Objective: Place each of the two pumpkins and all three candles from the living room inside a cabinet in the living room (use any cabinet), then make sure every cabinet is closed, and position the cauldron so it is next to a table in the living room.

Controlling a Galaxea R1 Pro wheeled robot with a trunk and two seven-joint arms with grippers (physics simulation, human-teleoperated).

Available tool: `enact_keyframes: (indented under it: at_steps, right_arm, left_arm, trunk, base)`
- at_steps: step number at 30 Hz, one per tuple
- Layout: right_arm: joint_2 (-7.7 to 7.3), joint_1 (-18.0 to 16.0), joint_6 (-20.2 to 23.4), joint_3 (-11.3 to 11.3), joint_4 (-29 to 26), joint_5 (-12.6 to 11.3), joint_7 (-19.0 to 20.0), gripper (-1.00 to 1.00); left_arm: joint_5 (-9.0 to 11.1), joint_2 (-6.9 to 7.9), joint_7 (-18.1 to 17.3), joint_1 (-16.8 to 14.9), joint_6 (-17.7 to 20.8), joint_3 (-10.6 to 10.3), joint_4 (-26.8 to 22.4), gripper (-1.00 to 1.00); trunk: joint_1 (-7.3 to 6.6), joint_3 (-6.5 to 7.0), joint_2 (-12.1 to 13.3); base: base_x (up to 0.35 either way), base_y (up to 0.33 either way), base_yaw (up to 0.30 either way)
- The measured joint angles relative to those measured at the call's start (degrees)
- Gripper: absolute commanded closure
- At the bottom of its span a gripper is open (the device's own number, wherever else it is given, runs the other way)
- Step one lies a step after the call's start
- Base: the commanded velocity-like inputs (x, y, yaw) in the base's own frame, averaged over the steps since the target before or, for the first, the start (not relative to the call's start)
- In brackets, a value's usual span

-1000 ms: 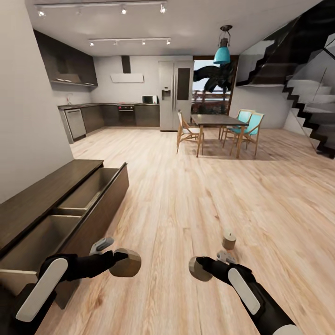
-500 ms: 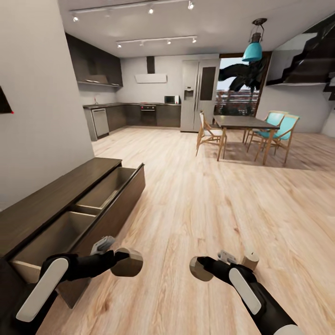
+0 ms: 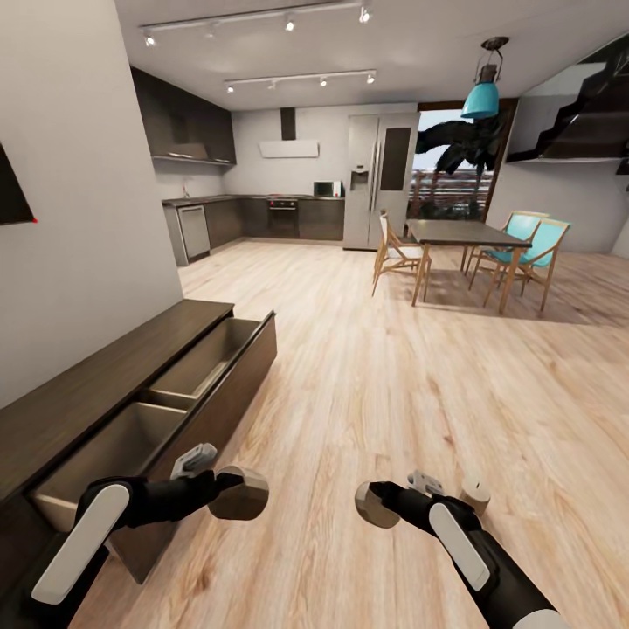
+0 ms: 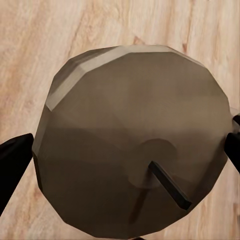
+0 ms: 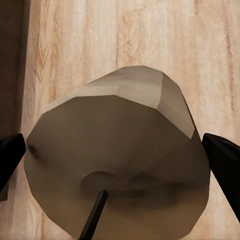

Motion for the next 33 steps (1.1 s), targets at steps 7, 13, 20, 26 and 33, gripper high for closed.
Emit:
enact_keyframes:
  at_steps: [7,13,20,26,33]
  right_arm:
    - [-0.17,0.0,0.0,-0.1,0.0,0.1,0.1,1.0]
    - [-0.24,0.0,0.0,-0.1,0.0,0.0,0.1,1.0]
    - [-0.2,0.0,0.0,-0.1,0.0,0.0,0.0,1.0]
    - [-0.26,0.0,0.0,-0.1,0.0,0.0,0.1,1.0]
    - [-0.23,0.0,0.0,-0.1,0.0,0.1,0.0,1.0]
  left_arm:
    - [0.0,0.0,0.1,0.0,0.0,0.0,0.0,1.0]
    - [0.0,-0.01,0.1,0.0,0.0,0.1,0.0,1.0]
    - [0.1,0.05,0.1,0.0,0.0,0.1,0.0,1.0]
    - [0.1,0.08,0.1,0.0,0.0,0.2,0.0,1.0]
    - [0.3,0.13,0.0,0.0,0.0,0.1,0.0,1.0]
  trunk:
    - [-1.54,1.26,2.8]
    - [-2.86,2.33,5.2]
    - [-4.39,3.59,8.0]
    - [-5.71,4.67,10.4]
    - [-7.04,5.75,12.9]
  base:
    - [0.0,0.0,0.0]
    - [0.0,0.0,-0.155]
    - [0.0,0.0,-0.177]
    - [0.0,0.0,-0.024]
    - [0.0,0.0,-0.125]
